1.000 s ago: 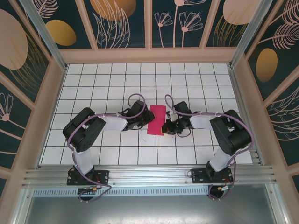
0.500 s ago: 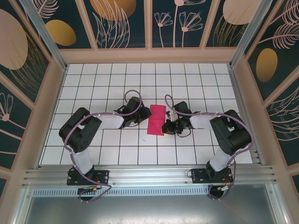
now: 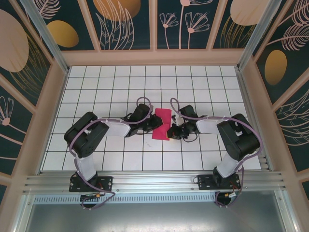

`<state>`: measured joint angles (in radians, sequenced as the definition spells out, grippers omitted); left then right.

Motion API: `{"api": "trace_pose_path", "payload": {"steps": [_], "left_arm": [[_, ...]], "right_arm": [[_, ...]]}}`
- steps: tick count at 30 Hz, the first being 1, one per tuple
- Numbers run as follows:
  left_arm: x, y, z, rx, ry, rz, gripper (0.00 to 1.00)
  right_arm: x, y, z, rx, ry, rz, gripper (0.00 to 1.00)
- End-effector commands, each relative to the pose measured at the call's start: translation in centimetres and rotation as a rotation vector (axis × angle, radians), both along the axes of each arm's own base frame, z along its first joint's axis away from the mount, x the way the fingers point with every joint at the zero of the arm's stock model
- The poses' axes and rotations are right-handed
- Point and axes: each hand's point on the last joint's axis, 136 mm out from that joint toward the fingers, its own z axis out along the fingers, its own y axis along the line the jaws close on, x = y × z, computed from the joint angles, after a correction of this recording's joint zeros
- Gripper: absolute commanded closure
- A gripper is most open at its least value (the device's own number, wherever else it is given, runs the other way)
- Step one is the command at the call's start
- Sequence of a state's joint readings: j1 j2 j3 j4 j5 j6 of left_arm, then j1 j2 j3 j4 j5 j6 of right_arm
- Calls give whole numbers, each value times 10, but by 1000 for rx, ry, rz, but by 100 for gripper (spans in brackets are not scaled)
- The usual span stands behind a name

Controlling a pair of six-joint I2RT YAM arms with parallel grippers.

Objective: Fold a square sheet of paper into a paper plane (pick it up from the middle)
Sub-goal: Fold the triangle a second time at the center of the table.

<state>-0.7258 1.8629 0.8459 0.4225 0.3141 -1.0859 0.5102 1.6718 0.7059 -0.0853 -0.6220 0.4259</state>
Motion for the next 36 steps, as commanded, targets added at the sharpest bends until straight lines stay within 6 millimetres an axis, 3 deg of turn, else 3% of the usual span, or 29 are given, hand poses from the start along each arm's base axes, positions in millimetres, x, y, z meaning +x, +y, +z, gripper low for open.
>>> {"api": "trace_pose_path", "payload": {"steps": [1, 8, 13, 16, 23, 28, 36], "left_arm": [[3, 1, -13, 2, 12, 14, 86], [-2, 16, -43, 91, 46, 44, 85], [-5, 19, -45, 108, 46, 40, 86], [-4, 20, -44, 116, 42, 37, 86], [-3, 20, -43, 119, 40, 41, 85], [-3, 20, -43, 121, 42, 44, 85], [-3, 21, -44, 126, 46, 48, 85]], "right_arm": [[-6, -15, -11, -89, 32, -27, 95], [5, -3, 11, -37, -9, -13, 94], [11, 15, 38, 37, -49, 19, 92], [14, 23, 43, 54, -58, 33, 92], [24, 26, 29, 20, -29, 24, 92], [19, 39, 22, 13, -23, 68, 92], [16, 25, -5, -77, 12, 34, 93]]}}
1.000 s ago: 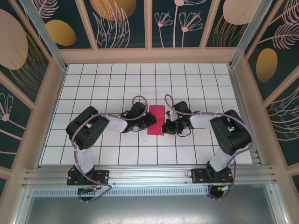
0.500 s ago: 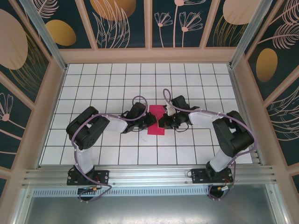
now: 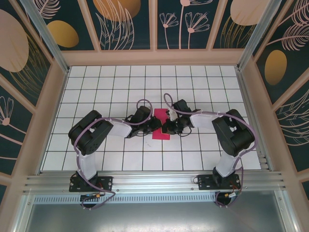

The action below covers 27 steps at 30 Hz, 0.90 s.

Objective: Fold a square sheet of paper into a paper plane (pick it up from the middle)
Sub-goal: Fold the triangle a second time at the center of the table.

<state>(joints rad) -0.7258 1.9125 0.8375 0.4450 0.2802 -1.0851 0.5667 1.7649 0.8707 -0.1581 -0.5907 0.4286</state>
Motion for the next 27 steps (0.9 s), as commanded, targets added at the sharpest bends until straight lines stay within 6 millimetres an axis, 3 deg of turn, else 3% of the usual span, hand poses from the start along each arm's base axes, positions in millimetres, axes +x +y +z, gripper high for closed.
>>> {"api": "trace_pose_path", "payload": {"steps": [1, 8, 18, 24, 27], "left_arm": [[-5, 15, -23, 86, 36, 23, 85], [-5, 17, -24, 93, 38, 25, 86], [-9, 24, -34, 135, 55, 34, 87], [-9, 24, -34, 139, 57, 35, 87], [-8, 25, -34, 142, 55, 34, 87]], "right_arm": [[-5, -4, -15, -55, 28, -9, 92], [-16, -18, -30, -115, 54, -23, 93], [-30, -16, -8, -41, 51, 15, 92], [-42, -33, -27, -75, 91, -5, 92], [-47, -34, -28, -62, 98, 2, 92]]}}
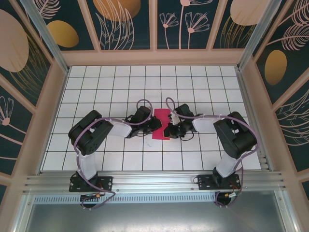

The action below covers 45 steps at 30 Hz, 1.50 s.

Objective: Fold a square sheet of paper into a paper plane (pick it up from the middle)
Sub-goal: Fold the triangle a second time at the center of the table.

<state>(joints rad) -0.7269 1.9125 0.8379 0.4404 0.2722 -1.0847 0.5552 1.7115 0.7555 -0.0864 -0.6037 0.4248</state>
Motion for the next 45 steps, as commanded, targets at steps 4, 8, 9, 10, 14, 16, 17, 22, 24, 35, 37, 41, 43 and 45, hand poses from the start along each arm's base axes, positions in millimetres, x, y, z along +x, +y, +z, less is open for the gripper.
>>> {"api": "trace_pose_path", "payload": {"steps": [4, 8, 9, 10, 14, 16, 17, 22, 24, 35, 37, 41, 43, 45], "left_arm": [[-8, 24, -33, 136, 57, 29, 87], [-8, 23, -33, 135, 55, 29, 87], [-9, 23, -34, 137, 58, 28, 87], [-8, 23, -33, 136, 56, 26, 87], [-8, 24, -34, 139, 58, 27, 87], [-8, 24, -33, 138, 57, 27, 87], [-8, 23, -33, 138, 56, 28, 87], [-8, 24, -33, 140, 56, 28, 87], [-8, 23, -33, 138, 58, 27, 87], [-8, 22, -31, 133, 55, 18, 87], [-8, 21, -30, 130, 54, 18, 87], [-7, 20, -28, 125, 51, 21, 87], [-7, 20, -28, 122, 52, 22, 87], [-6, 20, -28, 121, 53, 26, 87]], "right_arm": [[-29, -27, -18, -38, 120, -13, 92], [-34, -34, -22, -25, 149, -30, 92], [-36, -35, -23, -23, 158, -32, 92], [-38, -37, -24, -24, 168, -33, 92], [-44, -42, -28, -32, 185, -39, 91], [-46, -45, -30, -40, 189, -43, 91], [-48, -46, -31, -45, 192, -42, 91], [-55, -50, -31, -54, 195, -38, 91], [-55, -52, -30, -64, 193, -36, 91], [-2, -10, 36, 76, 31, -48, 91], [8, -2, 39, 74, 10, -56, 91], [22, 6, 28, 46, 15, -99, 92], [25, 7, 22, 35, 18, -119, 92], [29, 8, 19, 33, 22, -146, 92]]}}
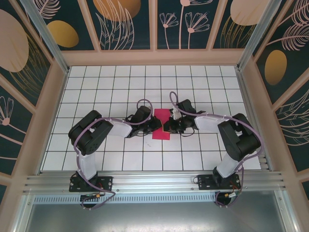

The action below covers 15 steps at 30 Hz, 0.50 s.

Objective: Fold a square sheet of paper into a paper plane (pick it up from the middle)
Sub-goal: Fold the triangle a second time at the center of the table.

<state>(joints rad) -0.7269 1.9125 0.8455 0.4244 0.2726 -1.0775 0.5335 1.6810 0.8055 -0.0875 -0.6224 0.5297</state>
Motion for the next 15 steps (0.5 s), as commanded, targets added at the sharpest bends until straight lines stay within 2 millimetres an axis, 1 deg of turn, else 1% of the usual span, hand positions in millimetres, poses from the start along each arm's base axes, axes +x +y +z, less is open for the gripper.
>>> {"api": "trace_pose_path", "payload": {"steps": [1, 4, 6, 11, 15], "left_arm": [[-7, 20, -28, 113, 51, 29, 87], [-6, 20, -27, 112, 51, 32, 87], [-7, 20, -27, 110, 51, 32, 87], [-6, 19, -26, 105, 49, 34, 87], [-6, 19, -25, 105, 48, 32, 87]], "right_arm": [[11, 1, -9, -30, 12, -65, 92], [14, 1, -12, -32, 15, -80, 92], [10, 8, -12, -30, 14, -62, 92], [6, 16, -15, -27, 25, -49, 92], [6, 15, -23, -53, 37, -63, 93]]}}
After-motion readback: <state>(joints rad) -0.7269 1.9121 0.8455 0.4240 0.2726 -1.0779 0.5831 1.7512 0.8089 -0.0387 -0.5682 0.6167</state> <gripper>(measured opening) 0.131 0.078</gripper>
